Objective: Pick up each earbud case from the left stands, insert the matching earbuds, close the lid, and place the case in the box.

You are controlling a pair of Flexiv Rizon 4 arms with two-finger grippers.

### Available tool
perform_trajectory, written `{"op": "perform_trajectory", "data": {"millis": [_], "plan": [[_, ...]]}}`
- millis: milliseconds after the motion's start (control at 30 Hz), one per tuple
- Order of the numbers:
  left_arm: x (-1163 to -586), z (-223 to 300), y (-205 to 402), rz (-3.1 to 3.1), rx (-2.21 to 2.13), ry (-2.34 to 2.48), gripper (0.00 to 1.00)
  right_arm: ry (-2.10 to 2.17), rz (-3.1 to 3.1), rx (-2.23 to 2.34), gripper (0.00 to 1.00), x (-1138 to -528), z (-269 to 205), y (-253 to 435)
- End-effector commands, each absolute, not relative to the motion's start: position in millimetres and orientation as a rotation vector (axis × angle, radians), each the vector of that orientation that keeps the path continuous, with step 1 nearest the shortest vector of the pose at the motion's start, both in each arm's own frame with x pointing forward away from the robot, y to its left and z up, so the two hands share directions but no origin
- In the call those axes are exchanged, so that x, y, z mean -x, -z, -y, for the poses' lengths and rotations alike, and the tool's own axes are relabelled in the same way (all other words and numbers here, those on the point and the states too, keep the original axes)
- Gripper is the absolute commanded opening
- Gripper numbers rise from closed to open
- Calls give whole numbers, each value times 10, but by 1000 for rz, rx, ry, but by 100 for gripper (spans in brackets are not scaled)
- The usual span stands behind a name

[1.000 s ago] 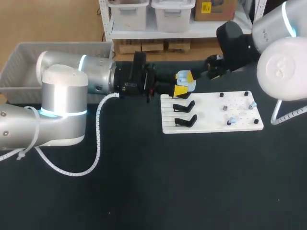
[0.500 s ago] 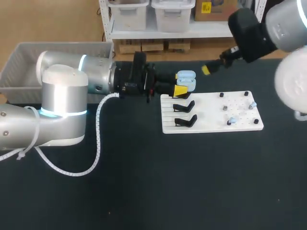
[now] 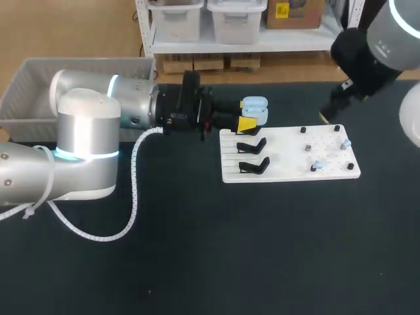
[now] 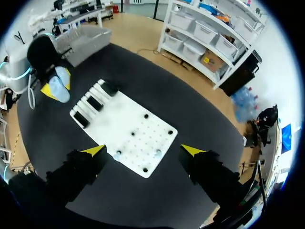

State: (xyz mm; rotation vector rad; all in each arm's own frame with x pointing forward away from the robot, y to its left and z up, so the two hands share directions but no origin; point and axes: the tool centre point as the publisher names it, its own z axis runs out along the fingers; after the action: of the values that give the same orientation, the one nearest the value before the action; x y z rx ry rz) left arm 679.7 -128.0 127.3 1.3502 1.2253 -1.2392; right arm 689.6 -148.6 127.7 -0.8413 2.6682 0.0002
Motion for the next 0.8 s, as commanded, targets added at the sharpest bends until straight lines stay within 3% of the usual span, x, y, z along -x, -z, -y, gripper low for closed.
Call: {"op": "perform_trajectory", "data": {"millis": [33,800], "plan": [[-6788,1278,-1266,-1223,-1346,1236,0,169,-2669,798,100,-6910,1546,-1150],[-6788,1278,-1266,-1223,-1346,1236,0,62,-2919,713,100,-6813,1771,-547]]}}
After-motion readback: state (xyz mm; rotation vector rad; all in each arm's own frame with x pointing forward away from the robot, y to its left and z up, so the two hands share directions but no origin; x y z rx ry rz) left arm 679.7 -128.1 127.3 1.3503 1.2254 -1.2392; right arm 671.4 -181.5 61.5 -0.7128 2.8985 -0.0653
